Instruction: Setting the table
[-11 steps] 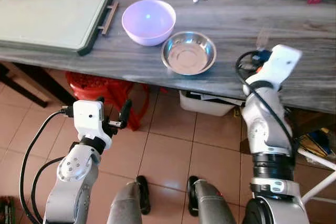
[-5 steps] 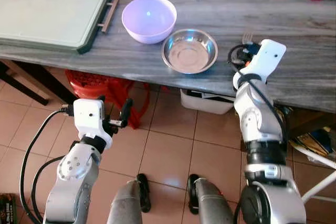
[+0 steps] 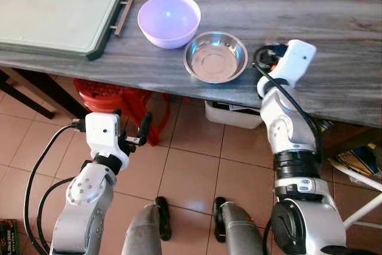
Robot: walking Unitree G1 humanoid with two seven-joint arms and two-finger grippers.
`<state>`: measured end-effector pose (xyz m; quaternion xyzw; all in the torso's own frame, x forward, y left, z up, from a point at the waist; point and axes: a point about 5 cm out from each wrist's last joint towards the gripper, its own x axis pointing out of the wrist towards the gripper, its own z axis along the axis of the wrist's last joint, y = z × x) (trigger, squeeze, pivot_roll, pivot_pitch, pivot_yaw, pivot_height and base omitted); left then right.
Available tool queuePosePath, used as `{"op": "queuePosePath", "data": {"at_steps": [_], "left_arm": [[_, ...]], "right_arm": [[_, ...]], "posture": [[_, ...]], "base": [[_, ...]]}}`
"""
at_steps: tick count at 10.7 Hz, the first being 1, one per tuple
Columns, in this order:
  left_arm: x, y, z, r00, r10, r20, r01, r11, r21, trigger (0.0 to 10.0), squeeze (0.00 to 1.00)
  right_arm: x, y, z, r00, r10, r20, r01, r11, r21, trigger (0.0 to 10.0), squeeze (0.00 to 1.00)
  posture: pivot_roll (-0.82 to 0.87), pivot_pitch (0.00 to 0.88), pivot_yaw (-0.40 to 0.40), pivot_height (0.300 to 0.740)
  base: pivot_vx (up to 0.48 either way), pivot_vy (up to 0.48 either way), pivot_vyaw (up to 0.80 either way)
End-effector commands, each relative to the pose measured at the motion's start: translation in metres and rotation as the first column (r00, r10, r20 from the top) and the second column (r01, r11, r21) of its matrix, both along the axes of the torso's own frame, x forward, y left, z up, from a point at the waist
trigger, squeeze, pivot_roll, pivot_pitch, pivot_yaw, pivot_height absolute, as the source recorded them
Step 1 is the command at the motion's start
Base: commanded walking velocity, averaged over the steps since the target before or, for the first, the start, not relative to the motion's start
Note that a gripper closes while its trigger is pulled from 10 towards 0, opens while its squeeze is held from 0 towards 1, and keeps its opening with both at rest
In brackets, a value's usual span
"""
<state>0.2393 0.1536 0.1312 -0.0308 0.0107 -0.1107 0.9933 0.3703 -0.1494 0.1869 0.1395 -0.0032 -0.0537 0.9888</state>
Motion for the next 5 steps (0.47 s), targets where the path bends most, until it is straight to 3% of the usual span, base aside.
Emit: {"op": "queuePosePath", "data": {"at_steps": [1, 5], "left_arm": [[-0.0024, 0.0002, -0.0001, 1.0, -0.005, -0.007, 0.005, 1.0, 0.0, 10.0, 0.0], [-0.0012, -0.0013, -0.0006, 1.0, -0.01, -0.01, 0.01, 1.0, -0.003, 10.0, 0.0]], "right_arm": [[0.0, 0.0076, -0.0109, 0.998, 0.032, -0.059, -0.032, 0.999, 0.002, 10.0, 0.0], [-0.0013, 0.0098, -0.0178, 0.994, 0.055, -0.094, -0.058, 0.998, -0.027, 10.0, 0.0]], "posture": [[0.02, 0.308, 0.048, 0.74], [0.02, 0.304, 0.047, 0.74]], "base": [[0.0, 0.0, 0.0], [0.0, 0.0, 0.0]]}}
